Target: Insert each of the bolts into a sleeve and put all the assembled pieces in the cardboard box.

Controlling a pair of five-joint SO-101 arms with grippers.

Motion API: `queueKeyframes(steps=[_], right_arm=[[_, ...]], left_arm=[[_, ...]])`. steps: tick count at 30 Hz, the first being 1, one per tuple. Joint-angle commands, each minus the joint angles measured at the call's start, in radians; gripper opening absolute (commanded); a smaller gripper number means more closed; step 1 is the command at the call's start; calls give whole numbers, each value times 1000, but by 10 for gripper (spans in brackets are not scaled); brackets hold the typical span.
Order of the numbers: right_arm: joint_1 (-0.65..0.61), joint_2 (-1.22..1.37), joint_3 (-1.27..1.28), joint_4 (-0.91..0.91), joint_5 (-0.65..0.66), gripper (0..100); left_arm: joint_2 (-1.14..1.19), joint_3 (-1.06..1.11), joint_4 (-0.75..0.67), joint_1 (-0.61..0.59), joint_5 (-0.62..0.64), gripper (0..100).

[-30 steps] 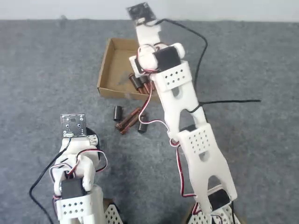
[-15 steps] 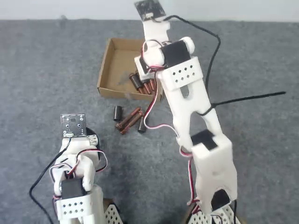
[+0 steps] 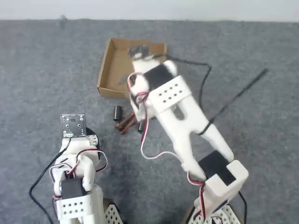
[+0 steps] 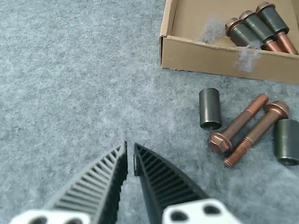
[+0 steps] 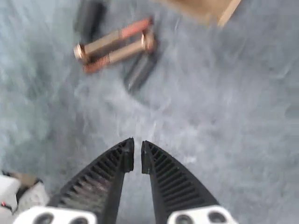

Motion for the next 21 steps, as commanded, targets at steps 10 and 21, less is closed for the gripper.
queueKeyframes(steps=[10,21], right_arm=[[-22,-67,333,-360,-43,85],[-21,2,400,-576,-43,84]], left_arm=[[-17,-8,0,-2,-9,23],[-17,-8,0,-2,-9,23]])
